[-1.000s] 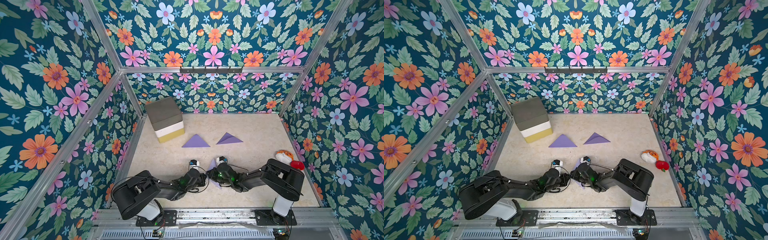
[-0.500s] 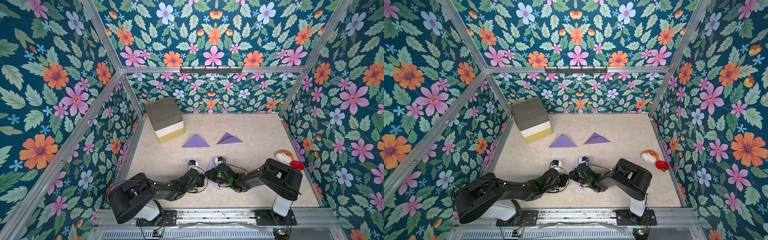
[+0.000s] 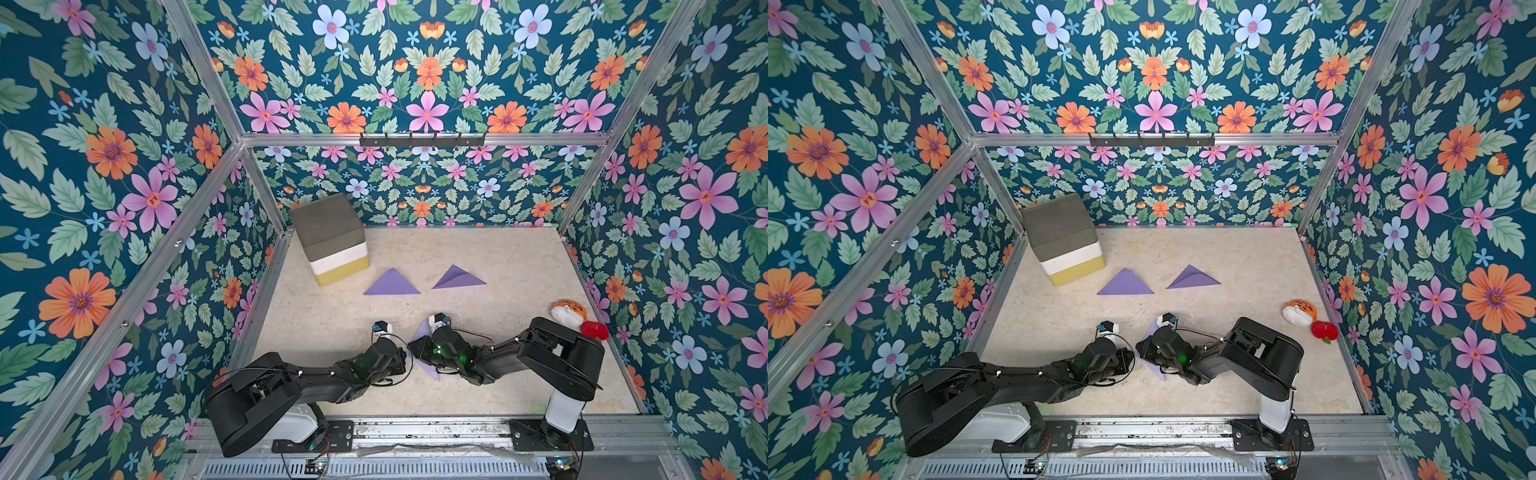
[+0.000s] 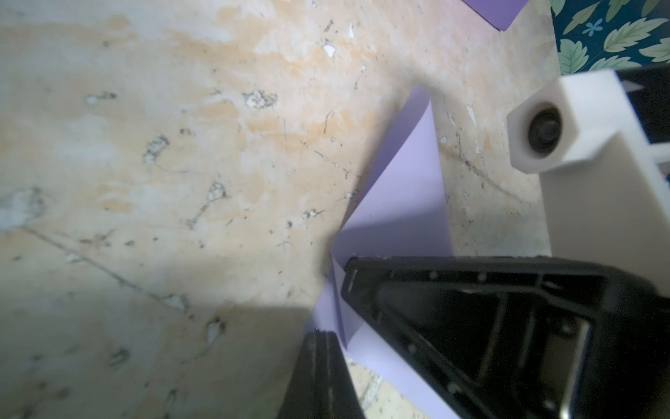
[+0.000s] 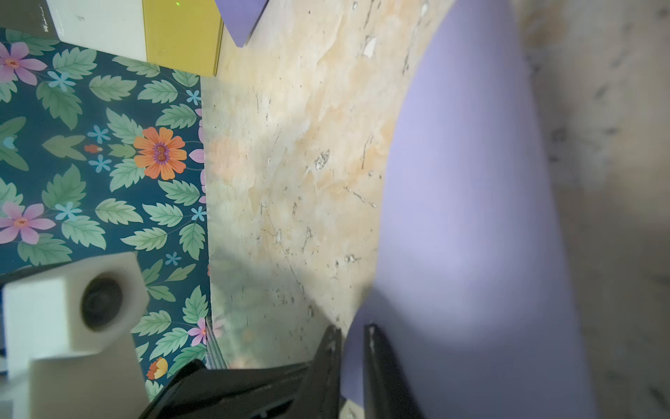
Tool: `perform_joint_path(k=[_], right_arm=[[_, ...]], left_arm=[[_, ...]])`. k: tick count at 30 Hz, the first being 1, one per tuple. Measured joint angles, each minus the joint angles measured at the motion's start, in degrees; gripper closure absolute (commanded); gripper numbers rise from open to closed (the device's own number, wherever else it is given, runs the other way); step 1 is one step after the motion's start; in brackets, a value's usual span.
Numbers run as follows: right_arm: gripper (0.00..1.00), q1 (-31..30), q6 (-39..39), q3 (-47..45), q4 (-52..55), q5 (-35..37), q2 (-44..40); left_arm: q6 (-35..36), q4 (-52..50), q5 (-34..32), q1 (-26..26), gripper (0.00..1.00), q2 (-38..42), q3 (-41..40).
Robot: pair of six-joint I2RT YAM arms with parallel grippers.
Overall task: Fold the square paper diagonally
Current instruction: Fold the paper at the center of the board.
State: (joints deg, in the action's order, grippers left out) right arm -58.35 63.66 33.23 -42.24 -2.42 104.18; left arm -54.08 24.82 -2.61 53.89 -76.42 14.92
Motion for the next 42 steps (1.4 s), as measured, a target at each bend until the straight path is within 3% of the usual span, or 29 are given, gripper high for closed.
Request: perform_joint_path(k=[12, 17, 27, 35, 42], right_arm=[[0.69, -0.22, -0.20, -0.02, -1.18, -0.24, 0.11], [0.69, -0.22, -0.20, -0.02, -1.44, -0.42, 0.17], [0.84, -0.20, -0.17, -0.13, -0.96, -0.17, 0.26], [0.88, -0.22, -0.15, -0.26, -0.42, 0.04, 0.26], [0.89, -0.20, -0.15, -0.28, -0.31, 0.09, 0.26]], left_arm=[[-2.58, -4.35, -2.34, -1.75, 1.00, 6.56, -1.92], [-3.17, -3.23, -1.81, -4.00, 1.00, 6.62, -2.40], [-4.46, 3.39, 3.45, -6.62, 0.89, 1.99, -1.75], [-4.68, 8.59, 8.61, -6.64, 0.84, -2.86, -1.81], [-5.53, 9.70, 9.14, -6.64, 0.84, -2.86, -2.34]])
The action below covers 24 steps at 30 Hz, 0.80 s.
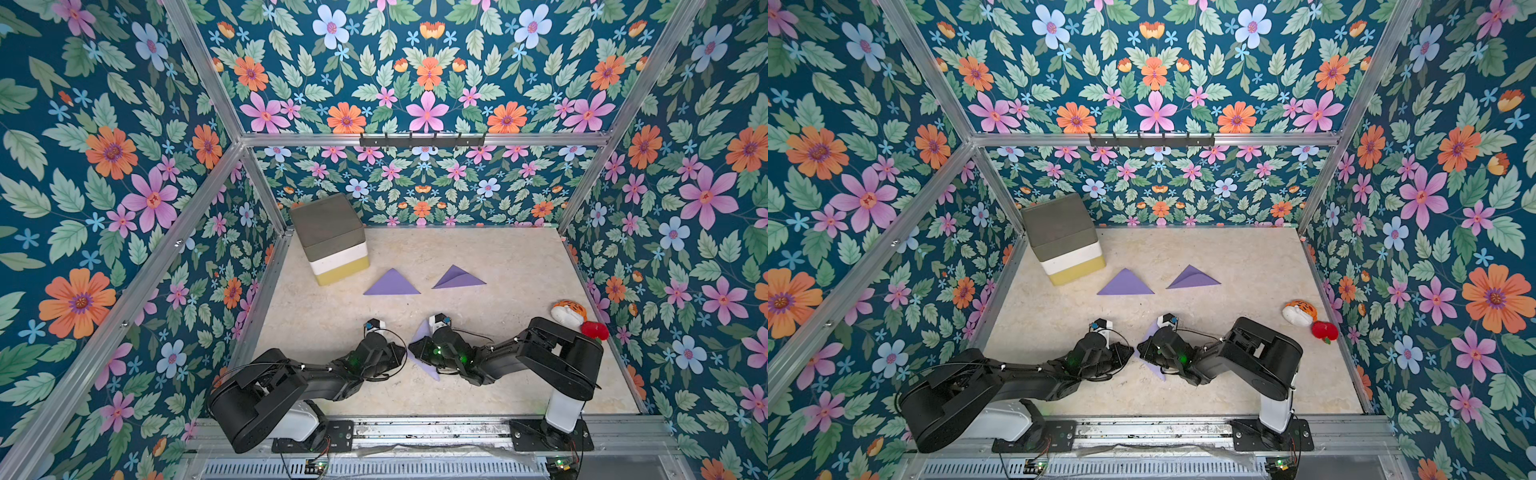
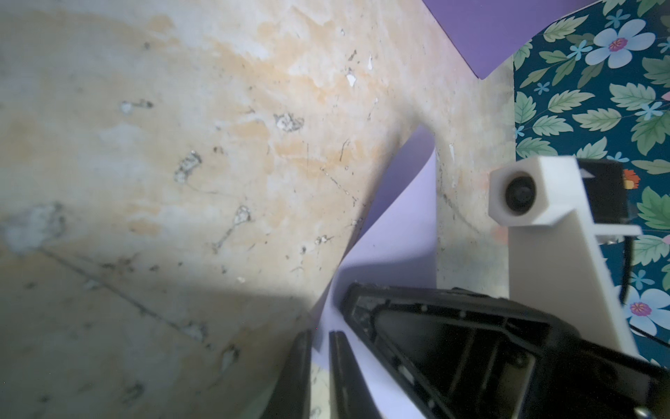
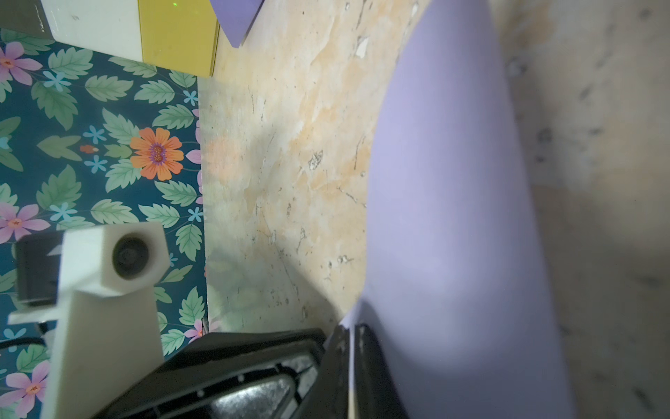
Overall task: Fold the square paper diagonally
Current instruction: Fold the paper at the center of the board.
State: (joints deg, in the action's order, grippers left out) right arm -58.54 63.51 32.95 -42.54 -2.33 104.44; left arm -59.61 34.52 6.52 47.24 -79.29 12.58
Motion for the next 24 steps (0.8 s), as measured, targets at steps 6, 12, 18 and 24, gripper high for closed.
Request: perform_joint_path(k=[6, 12, 18, 24], right_arm=[[0.89, 0.00, 0.00, 0.00, 0.00, 0.00, 0.00], [0.89, 0.00, 0.00, 0.02, 0.04, 0.00, 0.00], [0.89, 0.00, 0.00, 0.15, 0.33, -0.02, 0.00], [0.87, 0.00, 0.00, 0.15, 0.22, -0.04, 0.00]], left_arm=[[0.00, -0.59, 0.39, 0.00, 0.84, -0.28, 0.87], [0.00, -0.87, 0.35, 0.00, 0.86, -1.05, 1.70], [-0.02, -0.79, 0.33, 0.00, 0.89, -1.75, 1.73], [-0.17, 0.44, 0.42, 0.00, 0.94, -2.19, 1.16]])
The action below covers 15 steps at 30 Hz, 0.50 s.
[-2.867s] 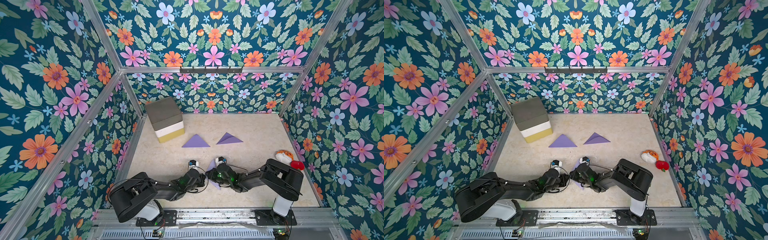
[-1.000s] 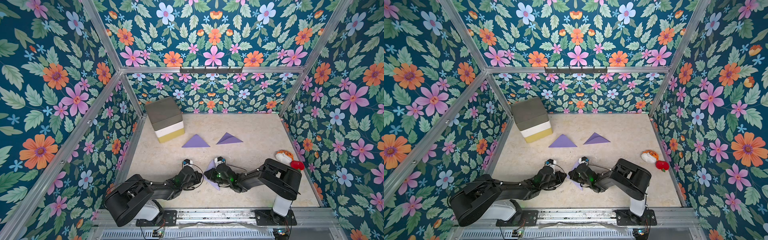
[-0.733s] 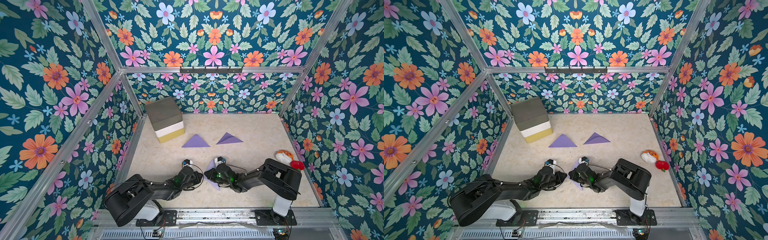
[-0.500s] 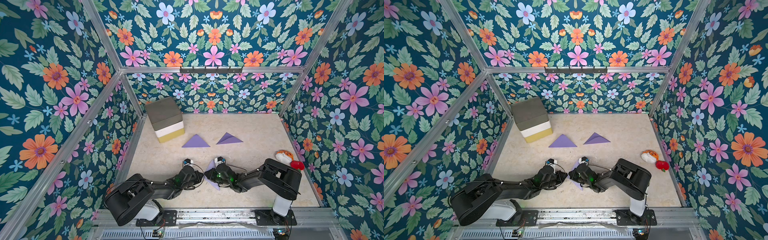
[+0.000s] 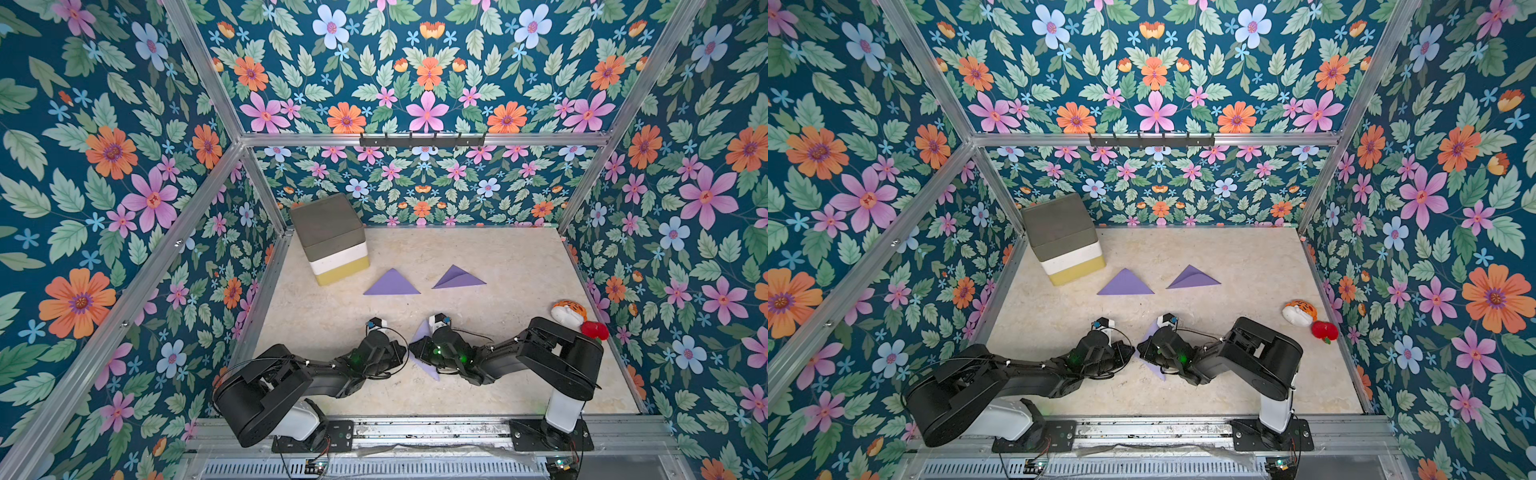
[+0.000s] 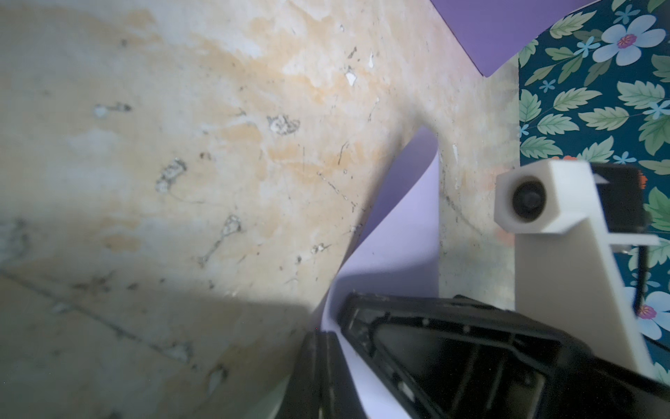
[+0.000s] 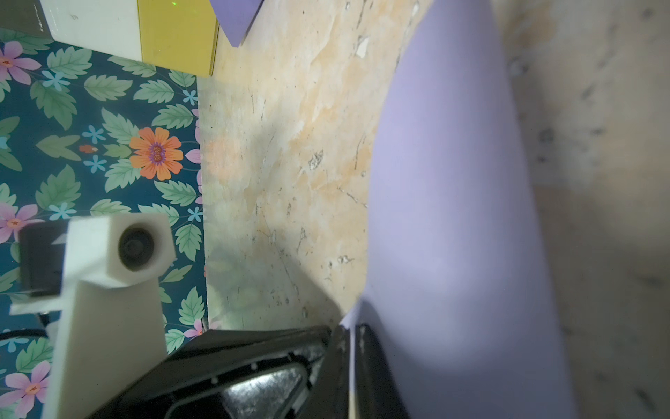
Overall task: Fold the square paper diagonally
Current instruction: Fold the paper at the center of the board.
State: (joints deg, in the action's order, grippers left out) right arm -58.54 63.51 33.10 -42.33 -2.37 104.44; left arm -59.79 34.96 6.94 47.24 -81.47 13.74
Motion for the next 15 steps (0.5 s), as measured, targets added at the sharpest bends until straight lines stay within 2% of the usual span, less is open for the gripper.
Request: perform_joint_path(k=[15], right_arm=[[0.81, 0.00, 0.44, 0.17, 0.59, 0.20, -0.79]], left_arm=[[1.53, 4.33, 1.05, 0.28, 1.00, -2.64, -0.87]])
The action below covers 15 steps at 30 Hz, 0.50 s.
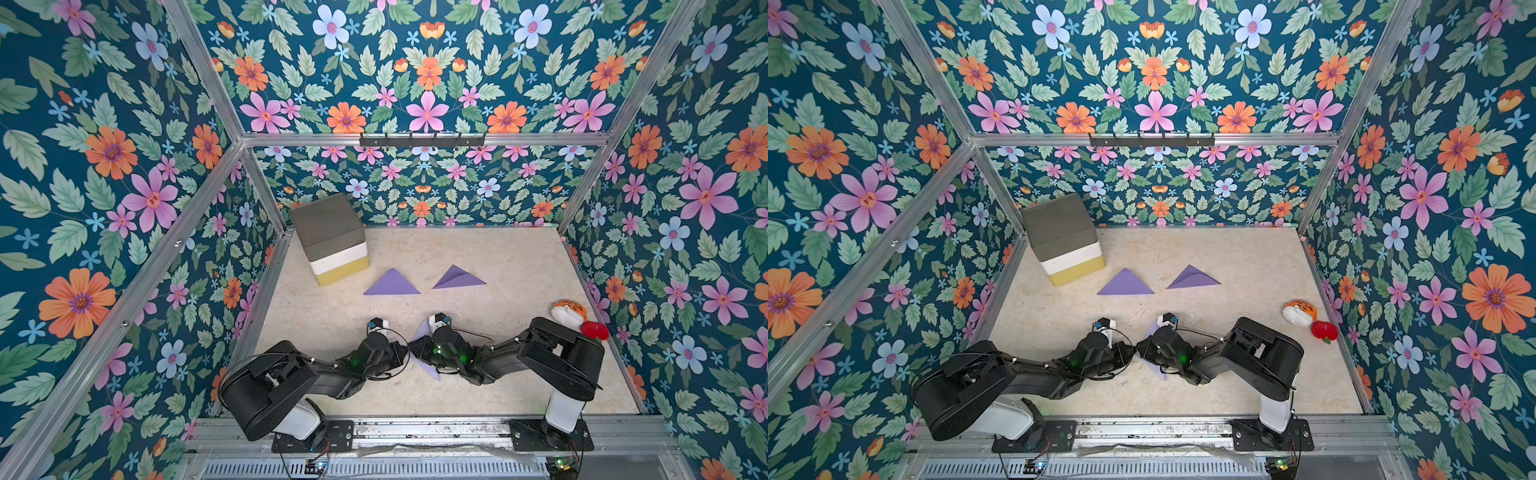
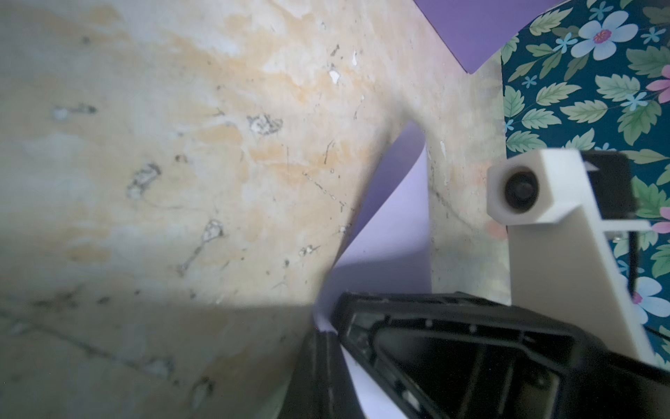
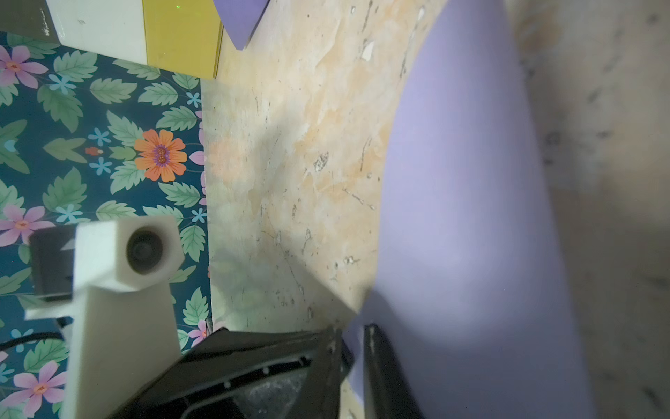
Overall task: Fold the square paper diagonally
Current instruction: Fold the paper at the center of the board.
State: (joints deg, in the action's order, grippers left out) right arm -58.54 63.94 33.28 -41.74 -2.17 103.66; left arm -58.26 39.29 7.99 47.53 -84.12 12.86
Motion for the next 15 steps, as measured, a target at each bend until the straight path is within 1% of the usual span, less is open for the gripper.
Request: perform_joint_path(k=[9, 15], right_arm=[[0.75, 0.94, -0.35, 0.63, 6.14, 1.03, -3.26], [0.67, 1.07, -2.14, 2.60, 10.78, 1.77, -5.18]], left_arm=[[1.79, -2.80, -1.33, 0.61, 1.00, 0.13, 0.96], [2.45, -3.26, -3.13, 1.81, 1.00, -1.01, 1.81]])
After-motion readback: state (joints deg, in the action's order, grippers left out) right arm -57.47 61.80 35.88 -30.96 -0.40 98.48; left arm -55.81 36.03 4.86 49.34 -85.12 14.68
